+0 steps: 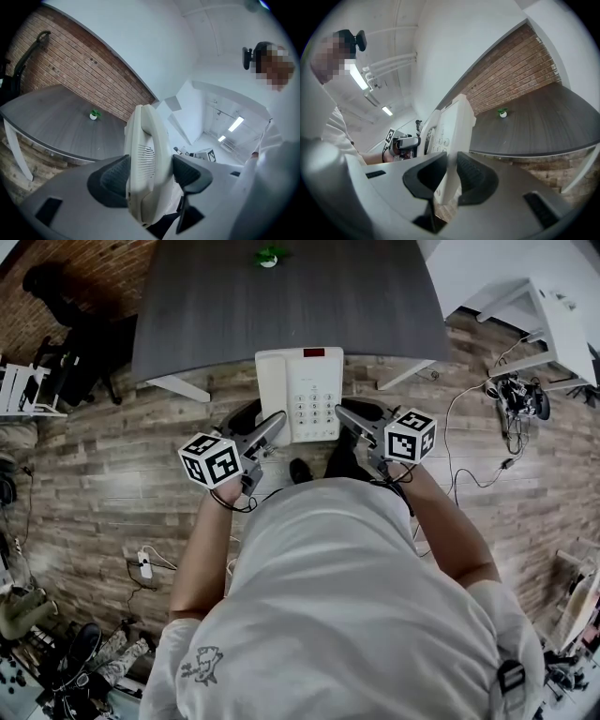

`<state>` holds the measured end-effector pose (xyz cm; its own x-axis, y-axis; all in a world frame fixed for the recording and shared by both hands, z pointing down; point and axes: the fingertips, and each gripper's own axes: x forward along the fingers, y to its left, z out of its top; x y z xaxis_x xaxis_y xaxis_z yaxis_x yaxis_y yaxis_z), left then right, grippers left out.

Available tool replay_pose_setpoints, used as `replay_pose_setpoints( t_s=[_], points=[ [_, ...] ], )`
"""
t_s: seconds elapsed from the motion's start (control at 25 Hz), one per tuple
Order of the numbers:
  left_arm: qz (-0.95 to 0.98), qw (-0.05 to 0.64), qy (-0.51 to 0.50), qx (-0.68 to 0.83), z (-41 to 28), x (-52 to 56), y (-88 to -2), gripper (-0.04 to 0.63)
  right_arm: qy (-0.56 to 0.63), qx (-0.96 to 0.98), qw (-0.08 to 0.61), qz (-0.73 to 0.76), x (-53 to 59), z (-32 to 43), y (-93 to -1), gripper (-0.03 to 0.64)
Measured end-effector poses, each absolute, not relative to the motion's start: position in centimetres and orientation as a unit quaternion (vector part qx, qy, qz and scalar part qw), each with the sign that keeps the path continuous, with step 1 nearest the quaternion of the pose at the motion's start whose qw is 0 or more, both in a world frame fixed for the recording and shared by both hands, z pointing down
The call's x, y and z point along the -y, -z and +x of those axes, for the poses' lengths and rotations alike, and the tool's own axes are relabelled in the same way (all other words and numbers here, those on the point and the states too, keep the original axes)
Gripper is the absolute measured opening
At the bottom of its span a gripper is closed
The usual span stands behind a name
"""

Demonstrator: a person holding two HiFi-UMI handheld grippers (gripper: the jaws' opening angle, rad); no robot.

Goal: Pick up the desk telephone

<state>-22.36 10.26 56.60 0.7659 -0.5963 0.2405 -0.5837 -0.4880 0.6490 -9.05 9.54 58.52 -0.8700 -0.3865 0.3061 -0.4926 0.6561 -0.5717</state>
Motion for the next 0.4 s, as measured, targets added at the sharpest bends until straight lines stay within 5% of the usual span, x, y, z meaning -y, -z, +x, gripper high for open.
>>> replay_pose_setpoints(
  t_s=[0.4],
  points=[
    [0.861, 0.370, 0.012, 0.348, -22.28, -10.63, -56.17, 0.305, -0.332, 0.909, 0.078, 0.239, -9.80, -9.02, -58.09, 0.077]
  ],
)
